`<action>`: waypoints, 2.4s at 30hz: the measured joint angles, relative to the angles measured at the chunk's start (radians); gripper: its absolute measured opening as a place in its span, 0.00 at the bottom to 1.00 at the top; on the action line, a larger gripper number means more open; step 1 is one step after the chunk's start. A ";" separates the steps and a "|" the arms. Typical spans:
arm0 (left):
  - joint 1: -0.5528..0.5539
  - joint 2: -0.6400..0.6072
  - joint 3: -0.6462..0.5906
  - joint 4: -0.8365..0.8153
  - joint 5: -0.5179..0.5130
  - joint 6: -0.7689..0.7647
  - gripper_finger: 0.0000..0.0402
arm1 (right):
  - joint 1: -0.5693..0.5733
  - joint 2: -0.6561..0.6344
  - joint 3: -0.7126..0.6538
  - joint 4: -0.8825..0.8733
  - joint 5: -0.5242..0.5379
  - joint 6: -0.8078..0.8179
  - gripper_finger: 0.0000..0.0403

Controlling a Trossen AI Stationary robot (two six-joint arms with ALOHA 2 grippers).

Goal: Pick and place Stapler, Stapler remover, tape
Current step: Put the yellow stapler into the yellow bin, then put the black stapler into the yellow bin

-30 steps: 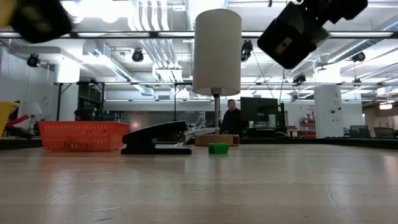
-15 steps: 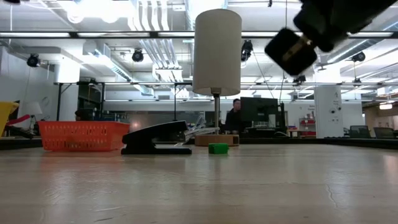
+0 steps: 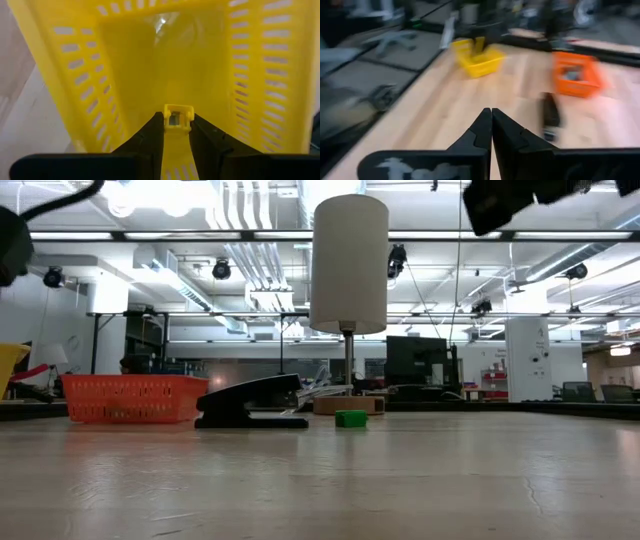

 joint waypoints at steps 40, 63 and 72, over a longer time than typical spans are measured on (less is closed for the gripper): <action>0.043 -0.027 -0.059 0.128 -0.026 -0.031 0.38 | -0.025 -0.837 -0.575 -0.001 0.069 -0.014 0.02; 0.054 -0.149 -0.060 0.127 -0.073 -0.016 0.51 | -0.025 -0.821 -0.574 -0.010 0.059 0.008 0.02; 0.075 -0.161 -0.061 0.127 -0.088 0.005 0.51 | -0.025 -0.821 -0.574 -0.009 0.059 -0.008 0.02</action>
